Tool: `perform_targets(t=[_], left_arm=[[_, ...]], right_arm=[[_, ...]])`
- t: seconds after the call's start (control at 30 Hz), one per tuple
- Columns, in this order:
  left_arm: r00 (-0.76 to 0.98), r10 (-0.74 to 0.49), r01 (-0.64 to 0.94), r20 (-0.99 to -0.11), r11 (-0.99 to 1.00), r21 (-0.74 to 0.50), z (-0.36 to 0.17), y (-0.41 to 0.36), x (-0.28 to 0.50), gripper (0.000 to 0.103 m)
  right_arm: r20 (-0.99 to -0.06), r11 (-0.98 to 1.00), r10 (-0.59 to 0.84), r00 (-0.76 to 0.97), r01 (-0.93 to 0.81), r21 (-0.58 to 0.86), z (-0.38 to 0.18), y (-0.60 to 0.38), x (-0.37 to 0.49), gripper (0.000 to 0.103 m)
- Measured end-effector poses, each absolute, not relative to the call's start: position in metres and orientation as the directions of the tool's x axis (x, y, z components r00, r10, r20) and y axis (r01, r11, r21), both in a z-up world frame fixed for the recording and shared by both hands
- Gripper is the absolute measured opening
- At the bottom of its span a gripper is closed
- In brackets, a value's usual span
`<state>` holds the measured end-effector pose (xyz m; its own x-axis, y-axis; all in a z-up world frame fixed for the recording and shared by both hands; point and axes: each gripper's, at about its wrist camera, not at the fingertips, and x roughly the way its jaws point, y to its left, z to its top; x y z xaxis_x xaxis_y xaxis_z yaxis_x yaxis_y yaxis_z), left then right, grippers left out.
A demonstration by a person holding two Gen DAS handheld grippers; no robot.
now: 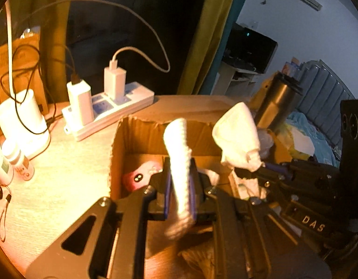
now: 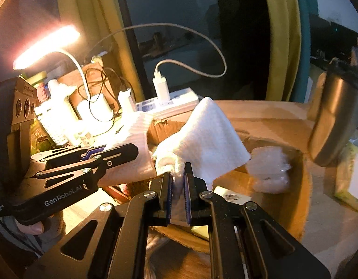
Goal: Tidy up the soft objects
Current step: 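Carry both white towels over the box with both grippers, then lower the towels into the box and open both grippers, then withdraw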
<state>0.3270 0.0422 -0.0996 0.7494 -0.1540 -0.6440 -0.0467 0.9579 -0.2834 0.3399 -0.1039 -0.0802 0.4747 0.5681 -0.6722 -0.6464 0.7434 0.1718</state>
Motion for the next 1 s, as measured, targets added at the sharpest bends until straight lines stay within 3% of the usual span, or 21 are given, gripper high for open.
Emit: perform_targets(t=[0.47, 0.6, 0.7, 0.77, 0.83, 1.0], left_arm=[[0.7, -0.162, -0.034, -0.695, 0.965, -0.26, -0.115, 0.032, 0.344, 0.022], [0.698, -0.175, -0.033, -0.694, 0.961, -0.275, -0.113, 0.033, 0.343, 0.025], [0.704, -0.187, -0.02, -0.685, 0.959, -0.282, -0.108, 0.032, 0.341, 0.042], [0.714, -0.201, -0.013, -0.671, 0.954, -0.299, -0.103, 0.032, 0.338, 0.07], [0.722, -0.207, -0.013, -0.66, 0.95, -0.312, -0.099, 0.034, 0.335, 0.071], [0.737, -0.199, -0.023, -0.645, 0.947, -0.319, -0.09, 0.037, 0.327, 0.071]], right_arm=[[-0.746, 0.733, 0.538, 0.392, -0.655, 0.185, -0.118, -0.083, 0.353, 0.011], [-0.754, 0.74, 0.53, 0.387, -0.645, 0.189, -0.119, -0.085, 0.356, 0.024], [-0.763, 0.758, 0.506, 0.401, -0.628, 0.173, -0.119, -0.086, 0.358, 0.033], [-0.762, 0.763, 0.502, 0.409, -0.624, 0.168, -0.116, -0.087, 0.357, 0.038], [-0.757, 0.765, 0.503, 0.417, -0.623, 0.165, -0.111, -0.089, 0.356, 0.046], [-0.746, 0.772, 0.493, 0.447, -0.62, 0.138, -0.097, -0.092, 0.351, 0.052]])
